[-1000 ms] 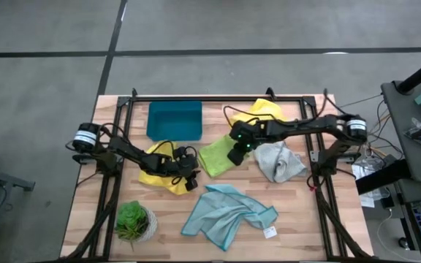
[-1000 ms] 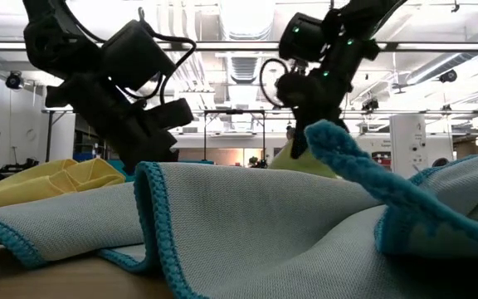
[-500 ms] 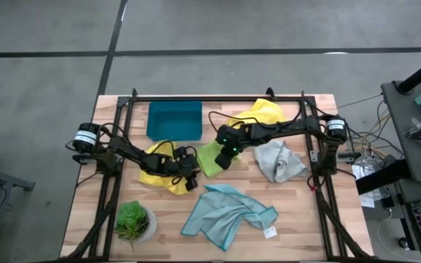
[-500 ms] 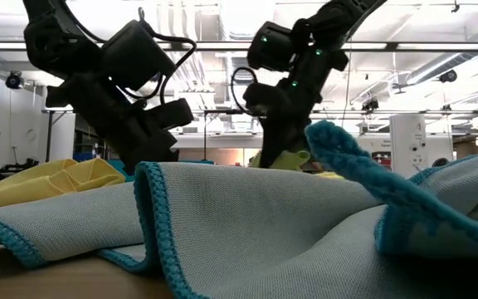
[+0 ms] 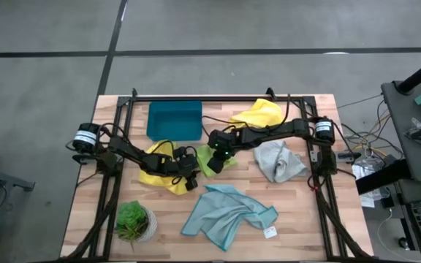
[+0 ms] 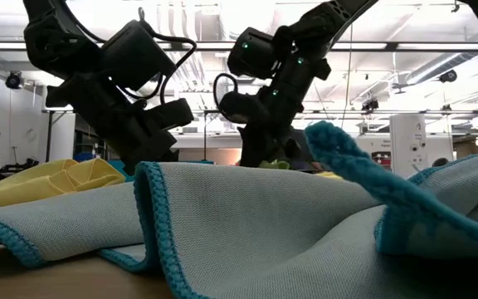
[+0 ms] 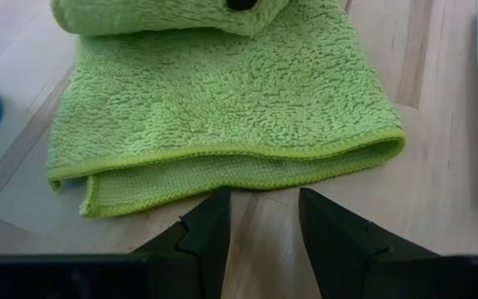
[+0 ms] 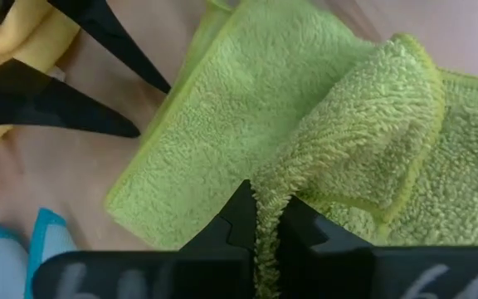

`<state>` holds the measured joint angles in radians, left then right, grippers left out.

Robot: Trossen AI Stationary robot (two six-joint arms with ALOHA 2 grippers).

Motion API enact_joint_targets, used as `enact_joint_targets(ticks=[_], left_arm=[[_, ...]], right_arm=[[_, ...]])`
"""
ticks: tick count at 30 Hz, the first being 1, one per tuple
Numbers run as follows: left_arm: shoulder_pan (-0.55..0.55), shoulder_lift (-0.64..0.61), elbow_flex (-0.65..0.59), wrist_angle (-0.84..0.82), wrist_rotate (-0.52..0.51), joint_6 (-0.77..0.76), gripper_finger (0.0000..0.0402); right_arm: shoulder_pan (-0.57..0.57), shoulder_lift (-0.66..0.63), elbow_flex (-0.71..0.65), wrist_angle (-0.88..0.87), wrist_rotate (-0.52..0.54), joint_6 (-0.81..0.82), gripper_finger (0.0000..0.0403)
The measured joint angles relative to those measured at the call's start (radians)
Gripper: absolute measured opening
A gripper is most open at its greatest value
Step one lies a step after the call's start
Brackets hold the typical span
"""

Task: Fold microfiber towels
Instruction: Fold the green microfiber towel

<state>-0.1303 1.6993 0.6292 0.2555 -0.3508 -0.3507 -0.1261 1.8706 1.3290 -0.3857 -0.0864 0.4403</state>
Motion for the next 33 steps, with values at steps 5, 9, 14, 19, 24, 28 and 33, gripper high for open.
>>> enact_joint_targets(ticks=[5, 9, 14, 19, 24, 28, 33], left_arm=[[0.000, 0.000, 0.000, 0.000, 0.000, 0.000, 0.0129], [0.000, 0.000, 0.000, 0.001, 0.000, -0.001, 0.0129], [0.000, 0.000, 0.000, 0.003, 0.000, -0.001, 0.0129], [0.000, 0.000, 0.000, 0.004, 0.000, -0.001, 0.0129], [0.000, 0.000, 0.000, 0.005, 0.001, -0.003, 0.0129], [0.000, 0.000, 0.000, 0.005, 0.001, -0.004, 0.0129], [0.000, 0.000, 0.000, 0.006, 0.001, -0.004, 0.0129]], right_arm=[[0.000, 0.000, 0.007, 0.025, 0.000, -0.003, 0.0013], [0.000, 0.000, 0.008, 0.028, 0.000, -0.003, 0.0018], [0.002, 0.000, 0.009, 0.020, -0.008, -0.032, 0.0022], [0.008, 0.000, 0.009, 0.026, -0.001, -0.010, 0.0013], [0.008, 0.000, 0.009, 0.030, 0.001, 0.010, 0.0044], [0.008, 0.000, 0.008, 0.056, 0.001, 0.018, 0.0081], [0.018, 0.000, 0.008, 0.111, -0.025, 0.021, 0.0121]])
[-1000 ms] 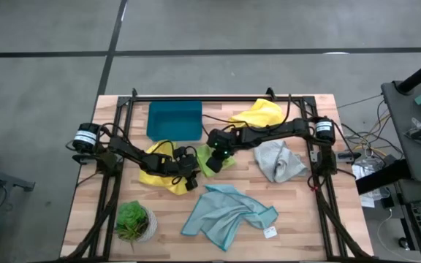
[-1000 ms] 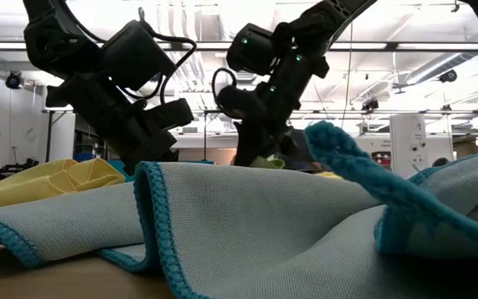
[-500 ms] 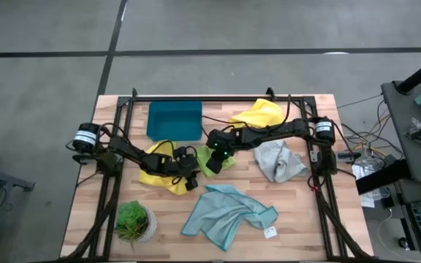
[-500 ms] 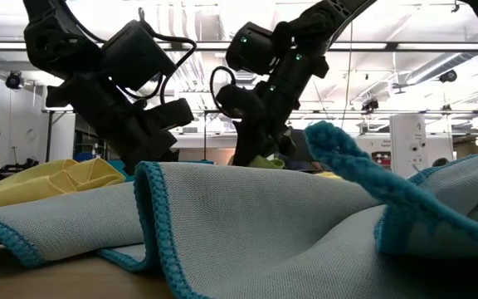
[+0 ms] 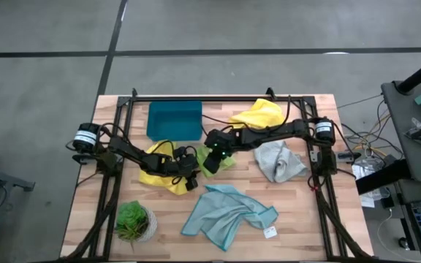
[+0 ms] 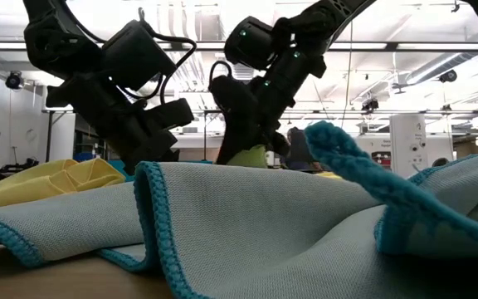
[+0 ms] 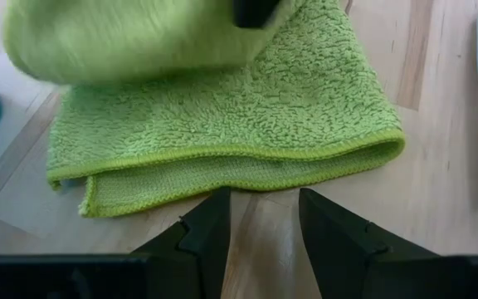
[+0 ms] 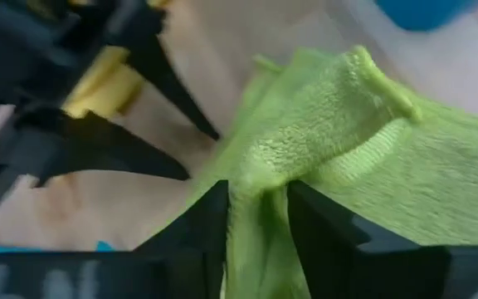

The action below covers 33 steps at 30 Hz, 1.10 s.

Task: Fold microfiber towels
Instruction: Fold the green microfiber towel

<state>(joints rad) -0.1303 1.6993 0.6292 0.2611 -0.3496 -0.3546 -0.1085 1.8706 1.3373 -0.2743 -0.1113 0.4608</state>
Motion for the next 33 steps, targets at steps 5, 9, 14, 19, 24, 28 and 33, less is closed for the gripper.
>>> enact_joint_targets(ticks=[5, 9, 14, 19, 24, 28, 33], left_arm=[[0.000, 0.000, 0.000, 0.000, 0.000, 0.000, 0.0129], [0.000, 0.000, 0.000, 0.000, 0.000, 0.000, 0.0129], [0.000, 0.000, 0.000, -0.003, 0.004, -0.001, 0.0129], [0.000, 0.000, 0.000, -0.004, 0.006, -0.001, 0.0129], [0.000, 0.000, 0.000, -0.006, 0.007, -0.001, 0.0129], [0.000, 0.000, 0.000, -0.009, 0.009, -0.001, 0.0129], [0.000, -0.010, 0.000, -0.017, 0.040, -0.001, 0.0129]], right_arm=[[0.014, 0.000, 0.000, 0.045, -0.027, -0.001, 0.0149], [0.023, -0.006, 0.000, 0.040, -0.035, -0.046, 0.0162], [0.029, -0.058, -0.001, -0.044, -0.049, -0.207, 0.0165], [0.067, -0.100, -0.038, -0.083, -0.047, -0.472, 0.0148], [0.094, -0.093, -0.101, 0.010, -0.046, -0.581, 0.0126], [0.096, -0.080, -0.151, 0.132, -0.045, -0.577, 0.0107], [0.088, -0.084, -0.179, 0.235, -0.017, -0.579, 0.0074]])
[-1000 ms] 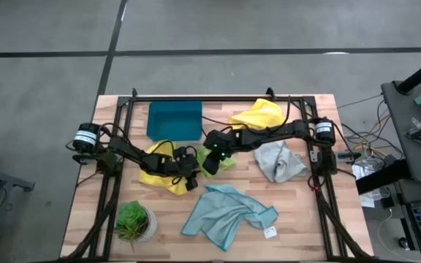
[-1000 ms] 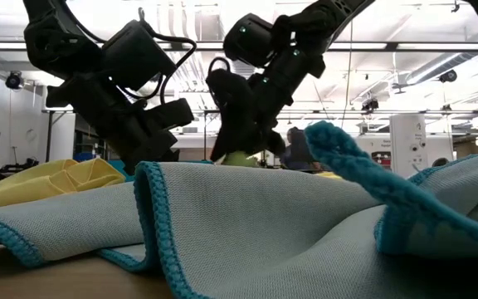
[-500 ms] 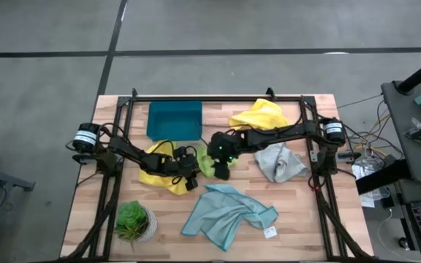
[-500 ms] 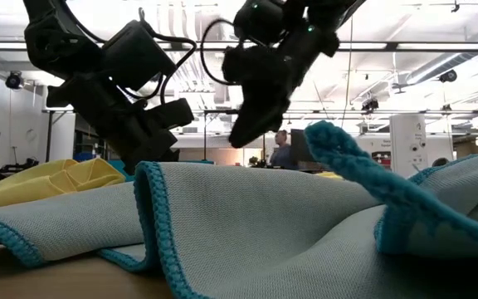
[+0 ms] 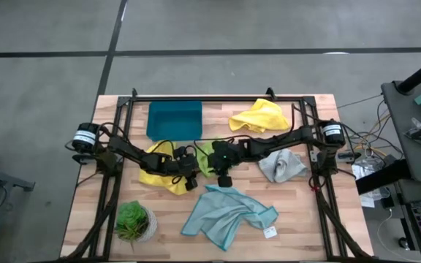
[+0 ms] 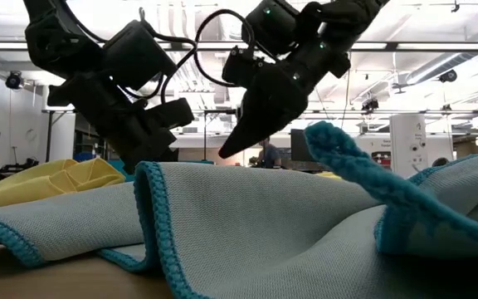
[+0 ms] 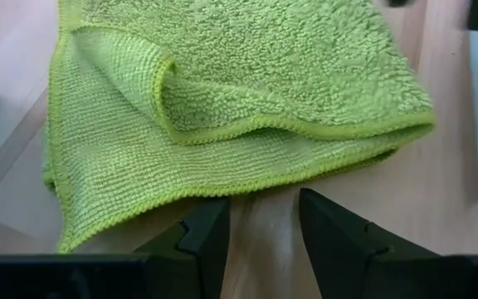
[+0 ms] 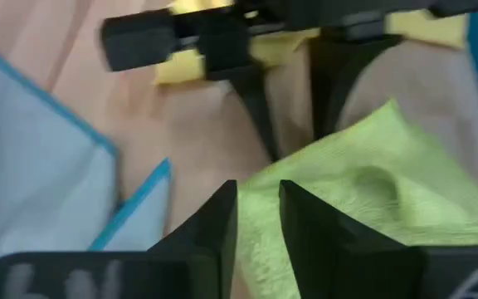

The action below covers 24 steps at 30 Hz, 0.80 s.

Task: Fold microfiber towels
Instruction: Fold the green microfiber towel

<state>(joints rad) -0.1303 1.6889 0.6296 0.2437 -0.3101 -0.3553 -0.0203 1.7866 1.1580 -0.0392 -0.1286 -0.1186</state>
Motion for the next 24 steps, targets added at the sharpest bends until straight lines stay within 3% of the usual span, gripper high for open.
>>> enact_joint_targets(ticks=[6, 11, 16, 24], left_arm=[[-0.004, -0.068, -0.002, -0.009, 0.089, -0.005, 0.0129], [-0.004, -0.134, -0.002, -0.031, 0.137, -0.031, 0.0129], [-0.003, -0.187, -0.002, -0.015, 0.135, -0.037, 0.0129], [0.005, -0.181, 0.109, -0.083, 0.021, -0.058, 0.0129]], right_arm=[[-0.005, -0.014, -0.032, 0.000, 0.059, -0.079, 0.0032], [-0.014, -0.100, -0.137, 0.078, 0.061, -0.117, 0.0010], [-0.040, -0.232, -0.275, 0.169, 0.061, -0.130, 0.0009], [-0.069, -0.411, -0.479, 0.369, 0.062, -0.127, 0.0009]])
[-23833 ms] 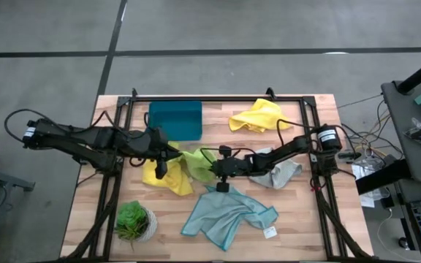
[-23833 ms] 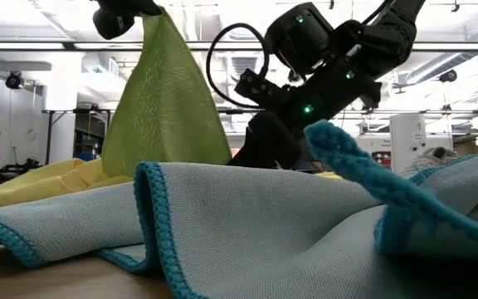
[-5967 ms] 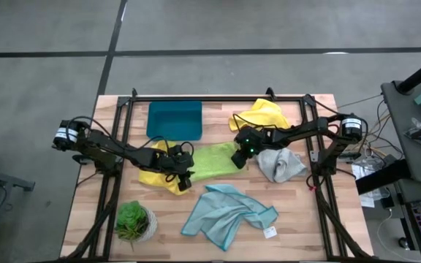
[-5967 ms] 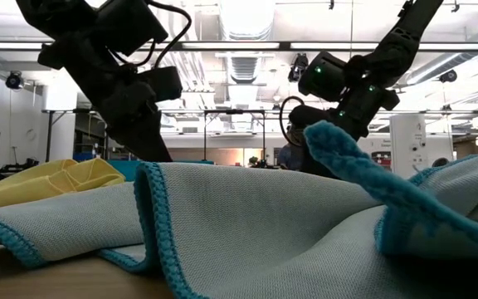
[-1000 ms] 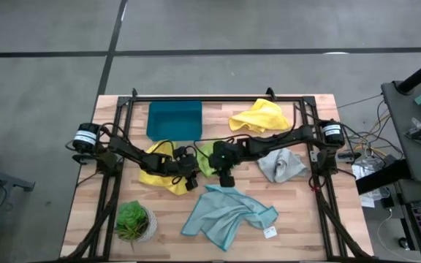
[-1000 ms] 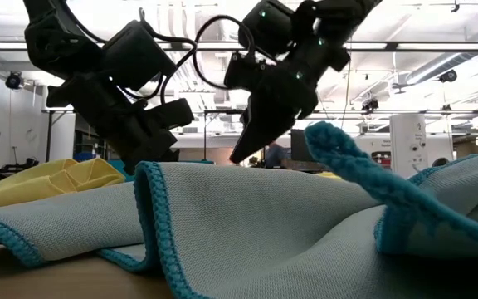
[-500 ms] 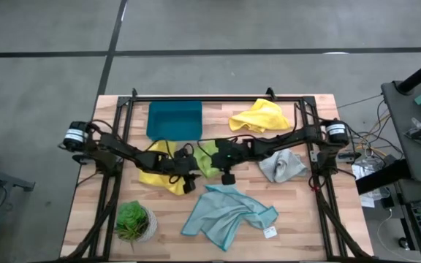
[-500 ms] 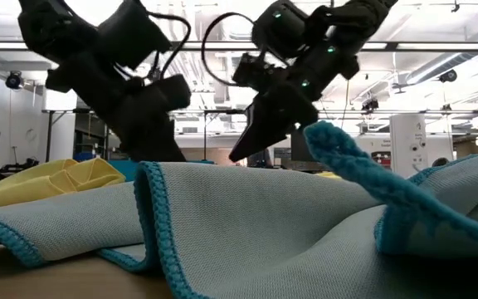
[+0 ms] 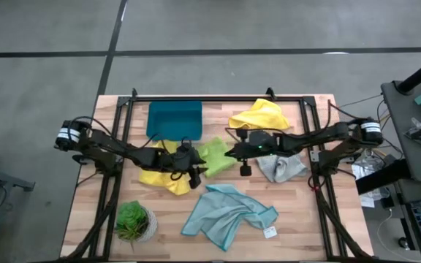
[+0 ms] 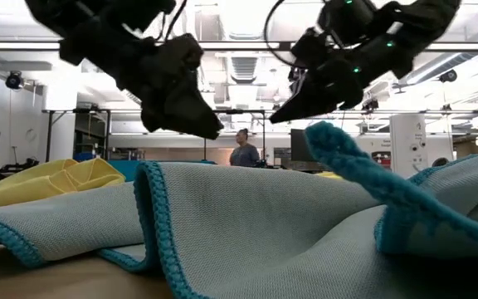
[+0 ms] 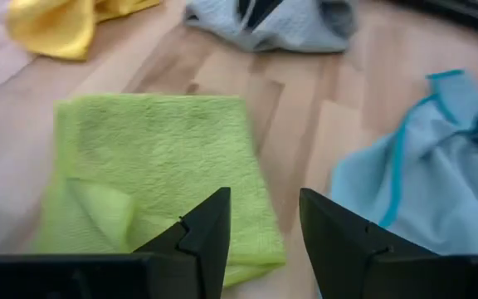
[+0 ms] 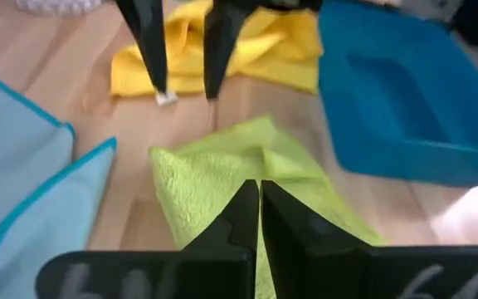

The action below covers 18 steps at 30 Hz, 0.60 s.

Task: Fold microfiber towels
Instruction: Fold the green microfiber towel

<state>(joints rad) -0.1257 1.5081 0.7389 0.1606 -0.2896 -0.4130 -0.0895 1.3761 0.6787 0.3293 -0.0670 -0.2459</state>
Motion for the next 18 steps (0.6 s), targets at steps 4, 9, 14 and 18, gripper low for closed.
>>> enact_joint_targets(ticks=[4, 9, 14, 18], left_arm=[[0.014, 0.010, 0.088, -0.181, -0.059, 0.001, 0.0138], [0.030, 0.022, 0.117, -0.232, -0.141, 0.008, 0.0169], [0.042, 0.064, 0.116, -0.205, -0.168, 0.050, 0.0184], [0.054, 0.140, 0.124, -0.135, -0.186, 0.054, 0.0180]], right_arm=[[-0.004, -0.051, -0.046, 0.024, 0.000, -0.001, 0.0009], [-0.003, -0.081, -0.069, 0.030, 0.000, -0.001, 0.0009], [-0.003, -0.074, -0.080, 0.028, 0.000, -0.015, 0.0009], [-0.005, -0.064, -0.082, 0.031, -0.001, -0.016, 0.0009]])
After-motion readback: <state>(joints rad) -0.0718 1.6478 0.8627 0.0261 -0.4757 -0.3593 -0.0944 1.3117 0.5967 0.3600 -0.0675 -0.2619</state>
